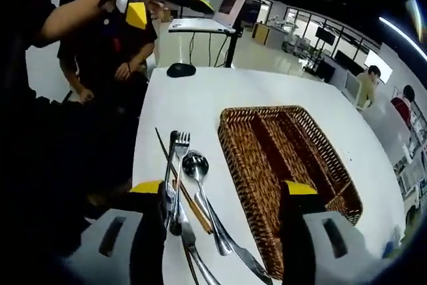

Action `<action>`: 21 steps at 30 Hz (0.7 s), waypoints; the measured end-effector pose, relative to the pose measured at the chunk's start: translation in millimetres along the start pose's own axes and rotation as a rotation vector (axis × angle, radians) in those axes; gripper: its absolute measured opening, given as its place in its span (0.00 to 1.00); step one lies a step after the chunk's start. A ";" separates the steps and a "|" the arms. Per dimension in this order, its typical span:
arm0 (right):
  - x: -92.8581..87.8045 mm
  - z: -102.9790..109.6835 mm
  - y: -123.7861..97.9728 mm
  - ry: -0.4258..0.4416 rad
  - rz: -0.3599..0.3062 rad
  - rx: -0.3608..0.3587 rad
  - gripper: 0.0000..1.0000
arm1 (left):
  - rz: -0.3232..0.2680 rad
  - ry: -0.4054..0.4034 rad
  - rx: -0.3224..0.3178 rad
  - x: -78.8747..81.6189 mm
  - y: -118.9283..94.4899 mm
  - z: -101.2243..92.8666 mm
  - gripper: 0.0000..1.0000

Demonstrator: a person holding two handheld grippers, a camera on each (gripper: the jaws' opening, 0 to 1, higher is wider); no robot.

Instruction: Arrange the knives, forks, and spoons in their matching storage slots by inserting each utensil handle-first until every utensil is classified and aligned in the correct compartment

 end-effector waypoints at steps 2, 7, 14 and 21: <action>-2.5 1.6 9.8 0.007 0.011 0.043 0.67 | 0.001 -0.002 -0.008 -0.3 -0.2 -0.2 1.00; -14.6 3.0 37.3 -0.031 0.064 0.062 0.57 | -0.004 -0.006 -0.014 -3.7 0.9 -0.3 1.00; -27.4 5.2 68.3 -0.045 0.134 0.128 0.45 | -0.007 -0.026 -0.007 -4.2 2.5 2.4 1.00; -31.3 0.1 79.7 -0.031 0.160 0.139 0.37 | -0.015 -0.038 0.005 -5.4 0.3 2.9 1.00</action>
Point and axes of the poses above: the point that each gripper's makers call its tool centre point, and the gripper's own axes: y roughly forward along the fingers, z roughly to its left, x roughly out of its top, the point moved 10 cm from there along -y, roughly backward along the fingers, and after that the axes turned 4 degrees about y, right-handed, at the moved point
